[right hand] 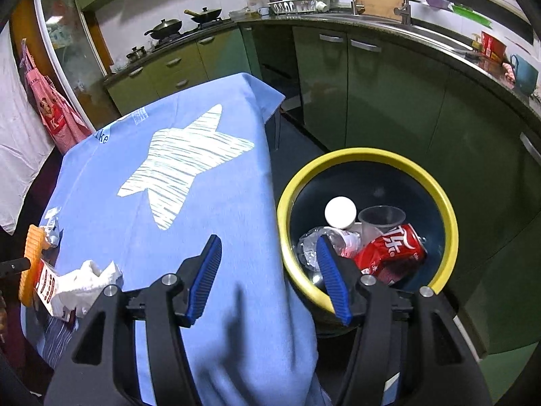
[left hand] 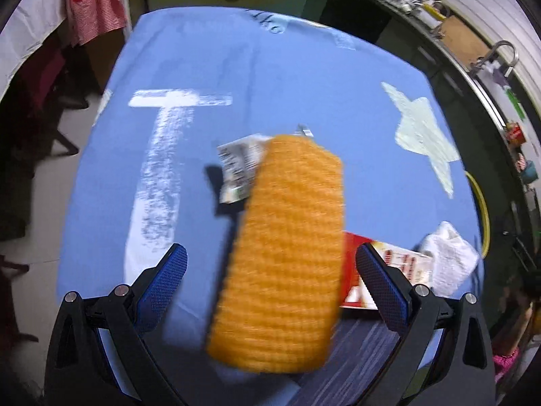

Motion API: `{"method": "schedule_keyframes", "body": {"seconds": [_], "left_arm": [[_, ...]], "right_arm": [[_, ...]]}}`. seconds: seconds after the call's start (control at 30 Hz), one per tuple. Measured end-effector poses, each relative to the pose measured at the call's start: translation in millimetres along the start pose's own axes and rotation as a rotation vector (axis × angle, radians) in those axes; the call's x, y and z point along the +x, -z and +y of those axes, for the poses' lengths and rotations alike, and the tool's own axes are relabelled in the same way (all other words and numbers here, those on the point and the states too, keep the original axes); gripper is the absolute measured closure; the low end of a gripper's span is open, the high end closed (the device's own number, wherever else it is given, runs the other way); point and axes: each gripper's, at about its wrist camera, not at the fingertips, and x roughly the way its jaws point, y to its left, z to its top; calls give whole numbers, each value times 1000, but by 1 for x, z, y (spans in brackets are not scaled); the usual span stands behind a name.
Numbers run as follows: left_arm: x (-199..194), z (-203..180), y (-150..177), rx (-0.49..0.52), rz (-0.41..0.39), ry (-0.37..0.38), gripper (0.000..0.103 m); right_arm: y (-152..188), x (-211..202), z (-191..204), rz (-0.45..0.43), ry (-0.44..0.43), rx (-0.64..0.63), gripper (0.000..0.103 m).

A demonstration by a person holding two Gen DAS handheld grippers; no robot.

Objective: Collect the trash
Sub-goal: 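Grasp the orange mesh fruit sleeve with the left tool, then carry the orange mesh sleeve over the bin and open the left tool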

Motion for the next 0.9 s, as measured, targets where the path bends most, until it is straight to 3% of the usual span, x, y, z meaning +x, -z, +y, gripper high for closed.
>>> {"method": "schedule_keyframes", "body": {"seconds": [0.1,0.17,0.23,0.3,0.43,0.5,0.7,0.9], "left_arm": [[1,-11,0,45,1,3,5],[4,-14,0,62,11,2,12],[6,-13,-3,59,31,20,37],[6,-12,-3,64,40,45,43],[-2,-12,-2,90,33,61,74],[-7,-11,-1,101,25,66,85],[-40,-19,-3,159,-49,46,88],[-75,-52,-12,260,-114,108,88]], "right_arm": [[3,-1,-3,2,2,7,47],[4,-2,-6,2,6,12,47],[5,-3,-9,0,7,17,47],[4,-2,-11,0,7,21,47],[4,1,-13,5,2,24,47],[4,2,-12,4,-2,23,47],[5,-1,-11,-4,-3,20,47],[3,-15,-17,-34,19,32,47]]}}
